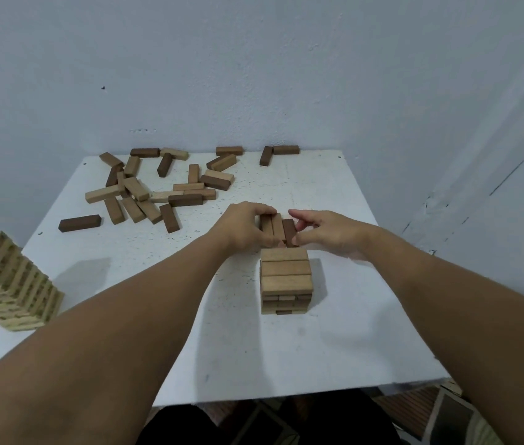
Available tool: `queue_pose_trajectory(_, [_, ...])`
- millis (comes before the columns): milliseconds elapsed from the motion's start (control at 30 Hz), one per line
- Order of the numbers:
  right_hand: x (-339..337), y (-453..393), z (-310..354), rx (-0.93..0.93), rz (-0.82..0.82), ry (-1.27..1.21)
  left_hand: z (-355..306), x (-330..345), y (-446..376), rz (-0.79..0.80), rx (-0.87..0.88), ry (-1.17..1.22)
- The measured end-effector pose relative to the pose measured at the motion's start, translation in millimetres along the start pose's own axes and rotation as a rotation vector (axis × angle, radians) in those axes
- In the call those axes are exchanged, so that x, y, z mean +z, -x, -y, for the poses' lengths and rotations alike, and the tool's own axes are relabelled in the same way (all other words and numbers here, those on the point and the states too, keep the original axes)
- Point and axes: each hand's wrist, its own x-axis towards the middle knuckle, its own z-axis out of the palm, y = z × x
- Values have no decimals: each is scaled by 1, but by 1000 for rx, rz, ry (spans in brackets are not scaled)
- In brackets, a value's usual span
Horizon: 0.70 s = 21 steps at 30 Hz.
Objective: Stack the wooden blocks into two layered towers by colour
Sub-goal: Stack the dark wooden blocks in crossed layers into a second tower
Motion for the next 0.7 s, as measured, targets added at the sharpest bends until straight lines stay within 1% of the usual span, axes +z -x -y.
queue_pose_trajectory(67, [-5,3,-1,2,40,21,-1,-1,1,-19,-9,-12])
queue_pose_trajectory(133, [-6,6,-1,4,47,23,0,-4,3,-39,-28,-12])
queue_pose_trajectory(233, [-1,7,-4,-30,-40,21,6,-10,10,-56,-49,-12])
queue_pose_trajectory(300, [1,8,-3,-41,-91,-79,10,-16,16,-83,-55,1])
queue_pose_trajectory(367, [-1,13,2,-36,-105,-155,11,-24,22,-124,-66,43])
queue_pose_trajectory(533, [-2,32,20,-58,-154,-138,-9,-46,39,-194,-8,129])
queue_pose_trajectory(700, [0,55,35,-97,-158,-84,-32,-58,55,-209,47,111])
